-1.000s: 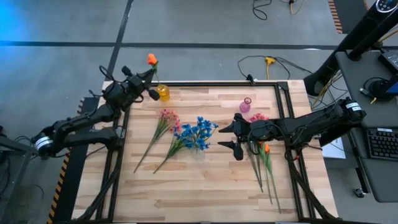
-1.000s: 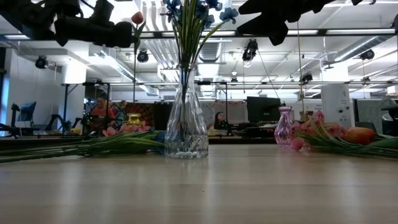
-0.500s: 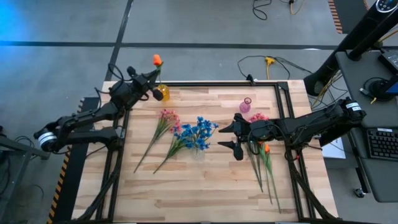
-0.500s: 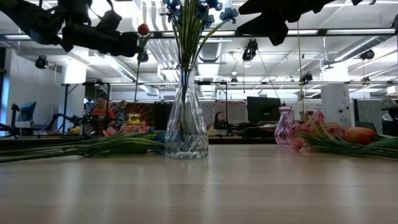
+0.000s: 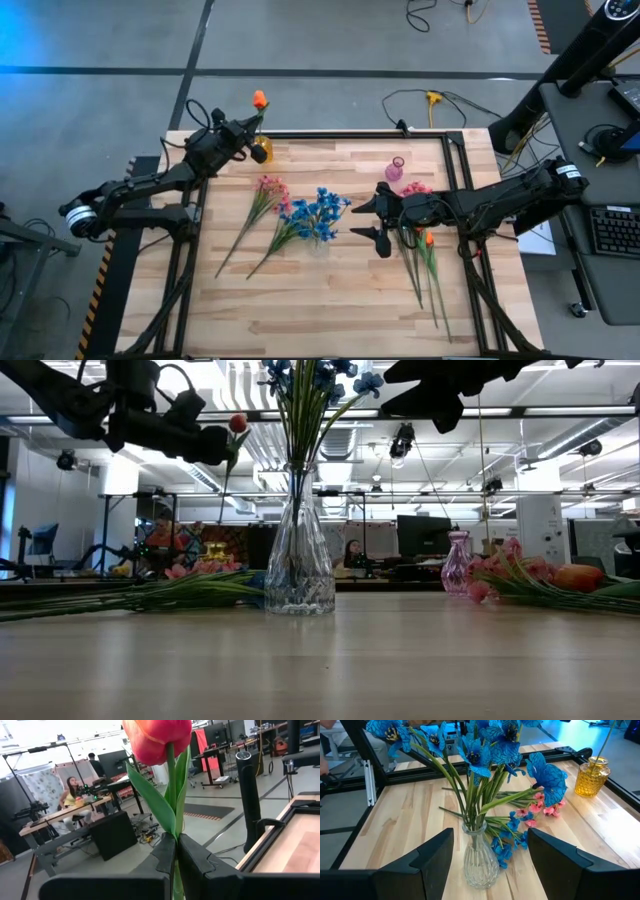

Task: Sort flowers into vase by color
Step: Put the left orange tulip into the yellow vase, then put the middle pink flowers into the pink vase

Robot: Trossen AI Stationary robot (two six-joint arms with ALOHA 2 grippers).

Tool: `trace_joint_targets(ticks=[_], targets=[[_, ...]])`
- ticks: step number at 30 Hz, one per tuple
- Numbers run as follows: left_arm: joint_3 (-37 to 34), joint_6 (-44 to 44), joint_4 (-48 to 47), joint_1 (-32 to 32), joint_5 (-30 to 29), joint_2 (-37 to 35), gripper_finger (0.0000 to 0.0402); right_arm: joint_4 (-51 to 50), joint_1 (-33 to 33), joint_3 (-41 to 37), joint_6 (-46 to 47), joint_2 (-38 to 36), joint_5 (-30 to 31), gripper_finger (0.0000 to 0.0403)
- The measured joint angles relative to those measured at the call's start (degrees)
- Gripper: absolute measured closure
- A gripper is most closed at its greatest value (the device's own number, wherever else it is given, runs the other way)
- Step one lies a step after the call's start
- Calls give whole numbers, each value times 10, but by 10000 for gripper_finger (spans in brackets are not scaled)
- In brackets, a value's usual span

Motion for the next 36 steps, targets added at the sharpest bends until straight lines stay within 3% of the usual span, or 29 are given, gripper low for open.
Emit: trace_joint_targets(ticks=[21, 36], targets=[[0, -7, -1, 2, -50, 15, 399, 0, 0, 0, 0, 0, 0, 155], [0, -28, -16, 2, -50, 15, 328, 0, 0, 0, 0, 0, 0, 153]])
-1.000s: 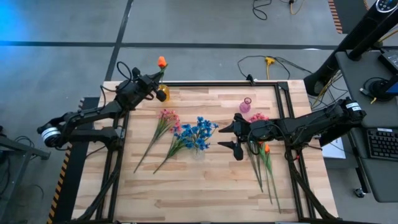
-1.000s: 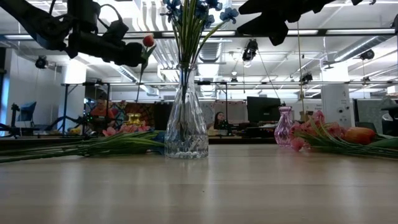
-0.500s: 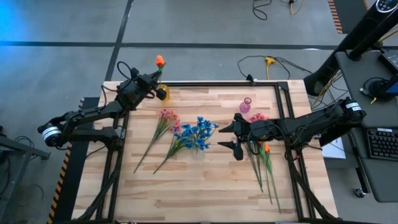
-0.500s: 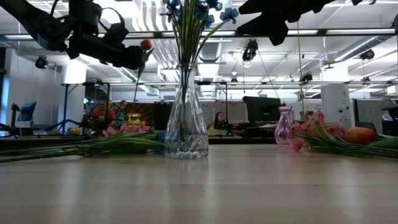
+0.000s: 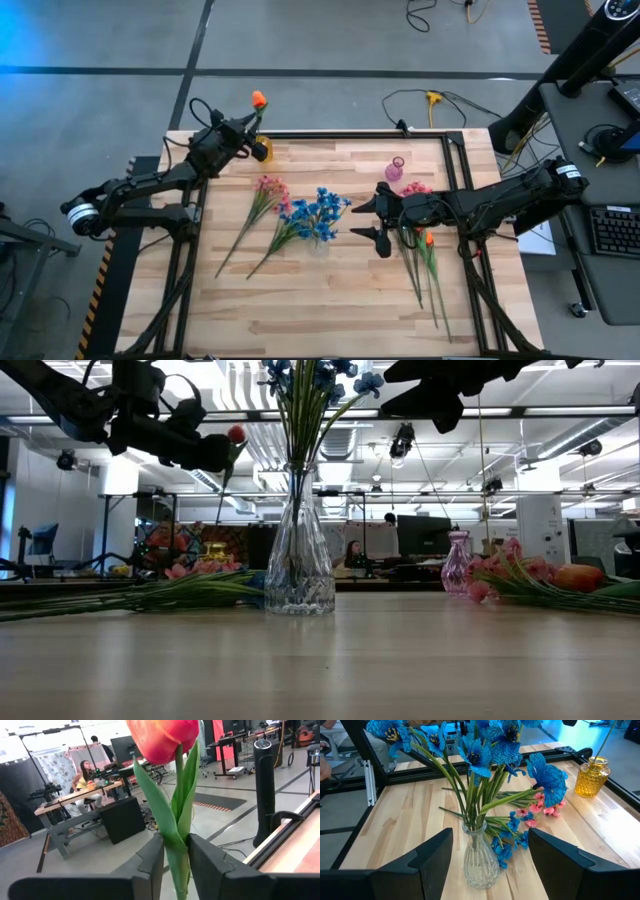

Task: Sort flowers into vase by color
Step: Put the middle pink flowers into the pink vase

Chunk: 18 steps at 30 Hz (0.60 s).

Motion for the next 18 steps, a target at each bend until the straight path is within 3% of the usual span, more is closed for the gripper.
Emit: trace_joint_targets(ticks=[18], targets=[[0, -23, -52, 0, 0, -15, 239, -30, 0, 0, 24, -15, -1, 150]])
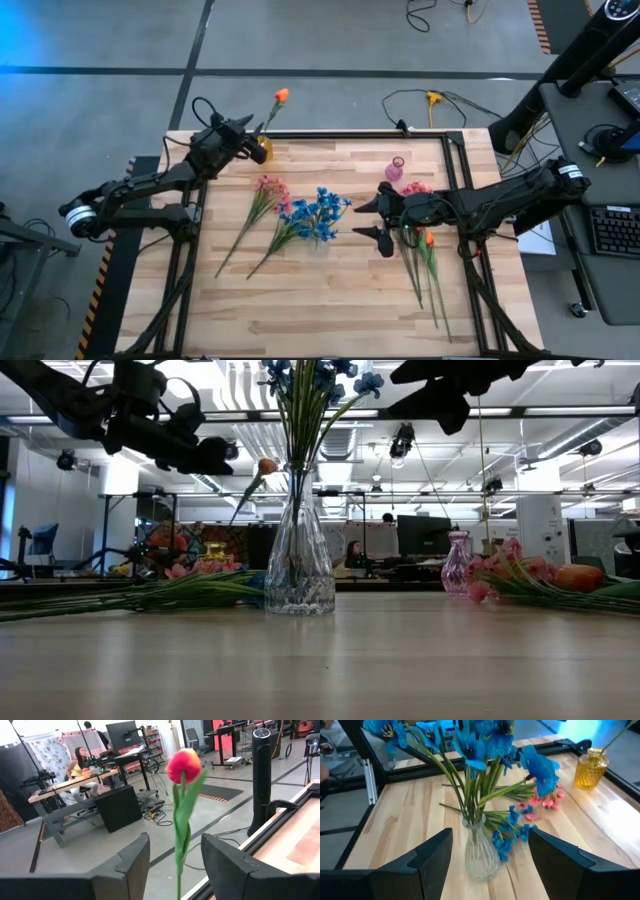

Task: Sort flowers into vase by color
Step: Put the middle pink flowers into the pink vase

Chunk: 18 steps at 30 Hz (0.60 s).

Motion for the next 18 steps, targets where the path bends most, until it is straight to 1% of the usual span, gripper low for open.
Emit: trace_joint_targets(ticks=[5, 11, 15, 18], targets=[[0, -6, -36, 0, 0, -19, 226, -15, 0, 0, 14, -1, 0, 151], [0, -36, -92, -9, 0, -57, 226, -40, 0, 0, 41, -1, 0, 156], [0, -64, -123, -29, 1, -87, 226, -73, 0, 0, 67, -2, 0, 156], [0, -73, -141, -56, 2, -109, 226, -115, 0, 0, 91, -6, 0, 159]])
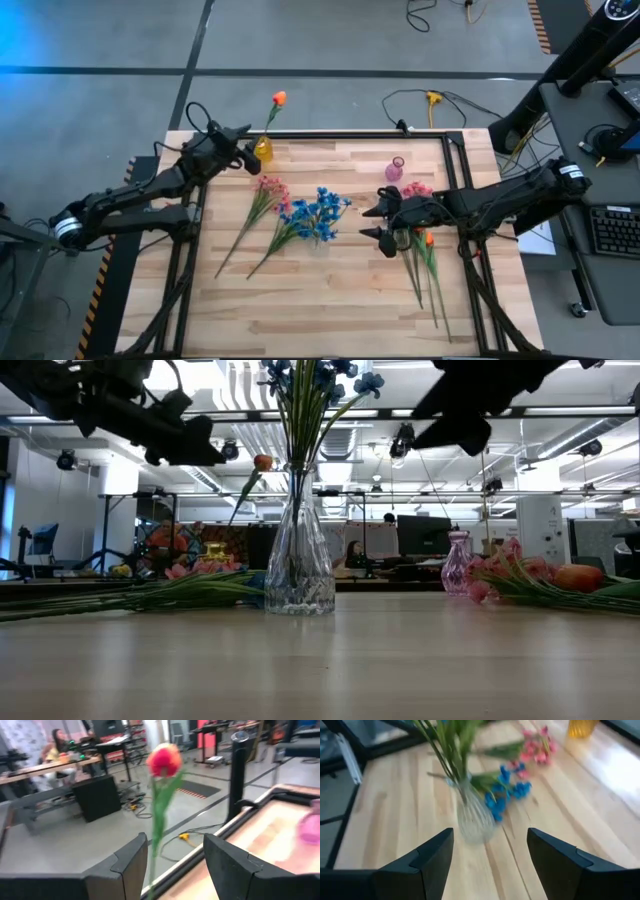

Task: Sort flowers into vase by color
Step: Put the middle pink flowers into the pink vase

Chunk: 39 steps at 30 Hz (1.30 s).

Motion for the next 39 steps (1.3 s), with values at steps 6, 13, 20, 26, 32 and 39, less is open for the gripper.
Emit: trace_joint_targets(ticks=[6, 13, 20, 26, 32, 39], targets=[[0, -16, -12, -69, 0, -38, 226, -97, 0, 0, 71, -11, -2, 161], [0, -66, -74, -152, -2, -66, 226, -178, 0, 0, 150, -10, -40, 163], [0, -118, -105, -271, -4, -68, 226, -239, 1, 0, 215, -10, -84, 165], [0, -141, -102, -365, -61, -68, 226, -318, 1, 0, 280, -9, -110, 167], [0, -176, -102, -440, -84, -67, 226, -374, 1, 0, 338, -9, -130, 168], [0, -210, -100, -506, -121, -55, 226, -373, 12, 0, 382, -9, -167, 170]])
